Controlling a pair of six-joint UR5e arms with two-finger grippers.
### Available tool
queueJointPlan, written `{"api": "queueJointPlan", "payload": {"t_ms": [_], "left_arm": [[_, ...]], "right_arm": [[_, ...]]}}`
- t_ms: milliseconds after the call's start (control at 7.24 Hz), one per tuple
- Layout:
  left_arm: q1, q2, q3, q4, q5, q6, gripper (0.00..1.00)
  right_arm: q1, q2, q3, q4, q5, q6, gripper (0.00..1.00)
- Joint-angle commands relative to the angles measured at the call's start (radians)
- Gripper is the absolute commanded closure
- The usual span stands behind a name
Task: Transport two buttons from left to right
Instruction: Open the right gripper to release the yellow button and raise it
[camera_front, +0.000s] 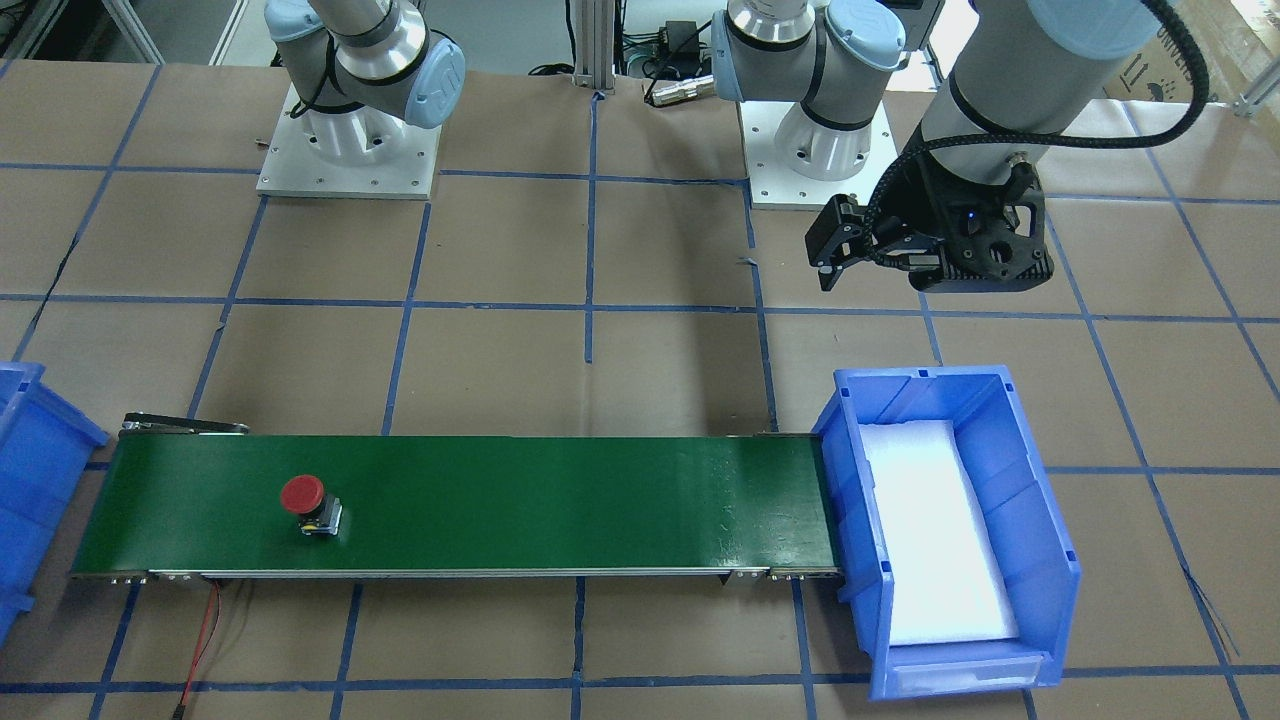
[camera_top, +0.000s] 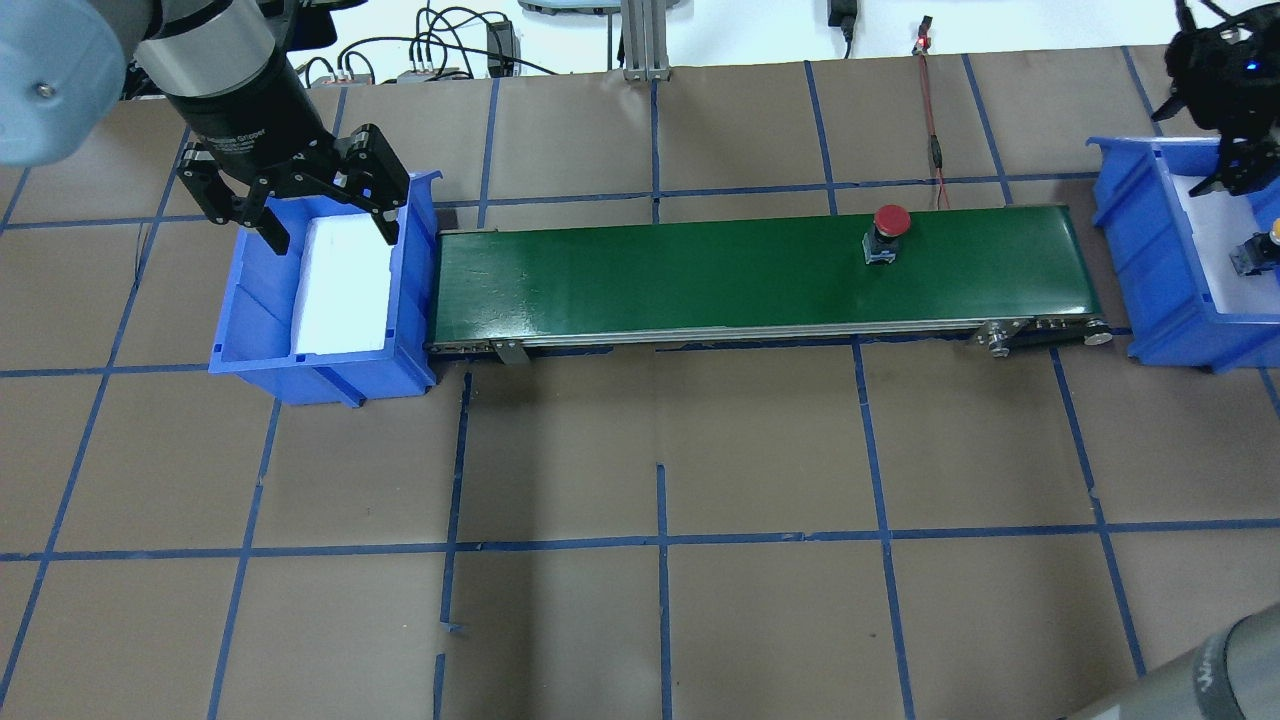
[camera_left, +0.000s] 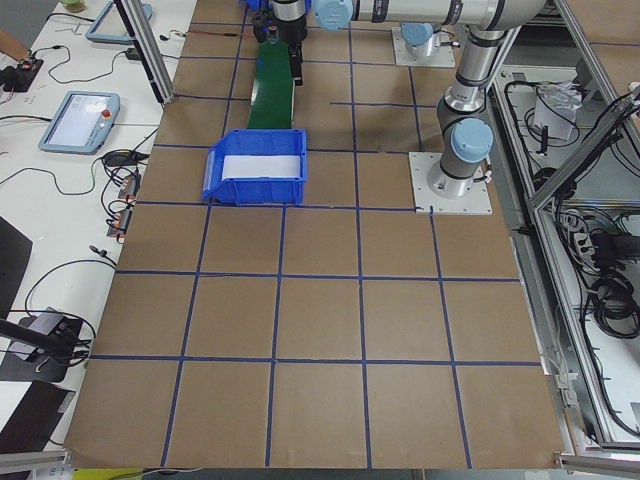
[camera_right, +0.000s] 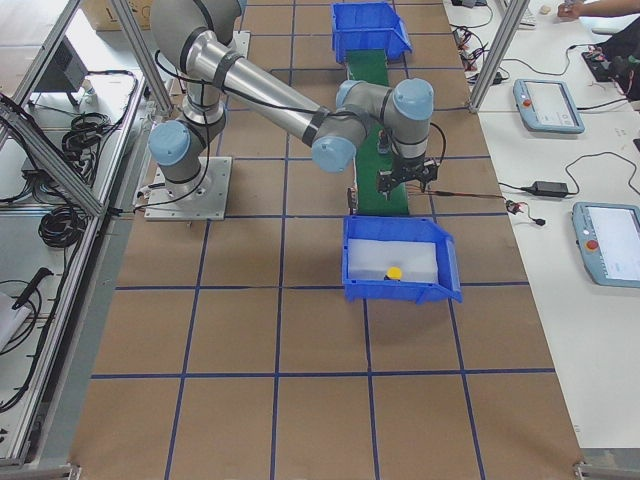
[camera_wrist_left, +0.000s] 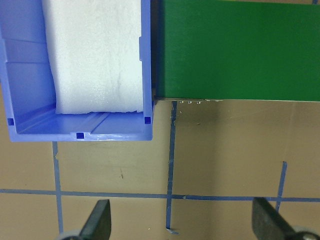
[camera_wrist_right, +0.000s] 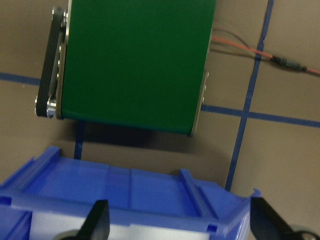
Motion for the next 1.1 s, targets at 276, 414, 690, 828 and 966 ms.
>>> {"api": "queueJointPlan", "payload": {"t_ms": [276,414,690,828,966], "left_arm": [[-0.001,0.001,0.000,-0.002,0.007,0.000,0.00],[-0.001,0.001,0.000,-0.002,0.006,0.000,0.00],[-0.001,0.001,0.000,-0.001,0.007,0.000,0.00],[-0.001,0.000,0.000,0.000,0.004,0.000,0.00],[-0.001,0.000,0.000,-0.001,0.006,0.000,0.00]], "right_arm": [[0.086,0.047,0.119,-0.025,0.012,0.257,0.00],[0.092,0.038,0.129,-0.025,0.010,0.289,0.00],[0.106,0.036,0.133,-0.037,0.012,0.291,0.00],[0.106,0.039,0.135,-0.058,0.010,0.289,0.00],[0.106,0.041,0.135,-0.065,0.010,0.289,0.00]]}}
